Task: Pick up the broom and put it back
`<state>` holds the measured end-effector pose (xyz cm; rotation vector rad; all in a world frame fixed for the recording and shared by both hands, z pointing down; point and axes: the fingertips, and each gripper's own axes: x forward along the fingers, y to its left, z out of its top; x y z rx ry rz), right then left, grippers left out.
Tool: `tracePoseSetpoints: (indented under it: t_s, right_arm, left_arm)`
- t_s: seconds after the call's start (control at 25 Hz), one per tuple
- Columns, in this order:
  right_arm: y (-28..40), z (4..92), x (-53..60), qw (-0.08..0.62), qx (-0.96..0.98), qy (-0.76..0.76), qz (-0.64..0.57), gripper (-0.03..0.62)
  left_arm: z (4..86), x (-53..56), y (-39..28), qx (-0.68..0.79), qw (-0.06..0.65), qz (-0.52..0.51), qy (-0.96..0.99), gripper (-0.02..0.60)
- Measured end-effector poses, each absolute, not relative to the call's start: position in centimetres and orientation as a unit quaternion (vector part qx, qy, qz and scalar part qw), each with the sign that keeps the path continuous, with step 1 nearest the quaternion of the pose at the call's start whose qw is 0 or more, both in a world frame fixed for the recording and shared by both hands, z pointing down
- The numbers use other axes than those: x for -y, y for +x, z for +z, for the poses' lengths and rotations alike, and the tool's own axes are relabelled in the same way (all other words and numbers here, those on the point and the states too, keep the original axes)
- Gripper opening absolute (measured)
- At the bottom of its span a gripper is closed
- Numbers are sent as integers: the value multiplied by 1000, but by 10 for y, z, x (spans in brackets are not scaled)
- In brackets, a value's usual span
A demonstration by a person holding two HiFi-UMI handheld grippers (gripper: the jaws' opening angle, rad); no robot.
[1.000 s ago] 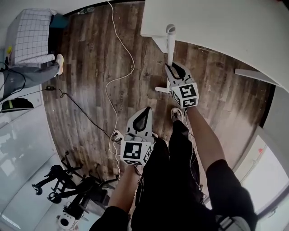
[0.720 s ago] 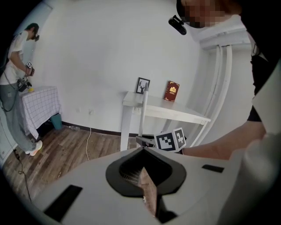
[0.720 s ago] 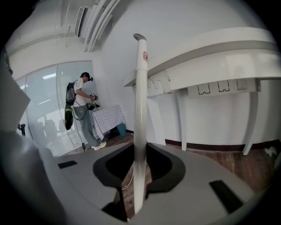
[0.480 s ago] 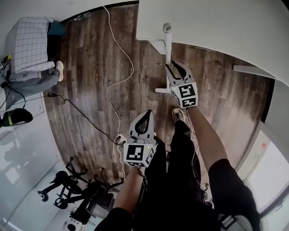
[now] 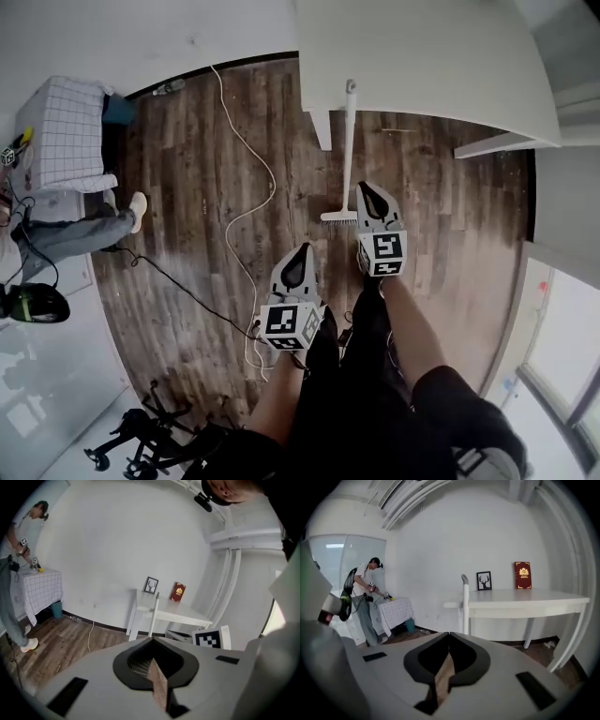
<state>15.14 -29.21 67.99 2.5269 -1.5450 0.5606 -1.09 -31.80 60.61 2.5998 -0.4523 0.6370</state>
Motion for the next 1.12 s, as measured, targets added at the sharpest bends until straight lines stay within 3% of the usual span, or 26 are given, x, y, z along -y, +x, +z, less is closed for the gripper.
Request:
tracePoseSetpoints:
  t_s: [0.16, 0.4, 0.8, 1.12]
  right_arm:
    - [70, 608, 296, 23, 504, 846, 171, 21]
    - [-20, 541, 286, 23, 500, 852, 154, 21]
    - [-43, 429, 211, 54, 480, 872, 75, 21]
    - [-72, 374, 133, 51, 483, 873, 42, 21]
  left_arm:
    - [559, 332, -51, 128, 194, 203, 951, 0]
    - [516, 350, -100, 93, 160, 178, 966, 0]
    - [452, 298, -99, 48, 155, 128, 978, 0]
    - [386, 197, -86, -1, 127, 64, 990, 0]
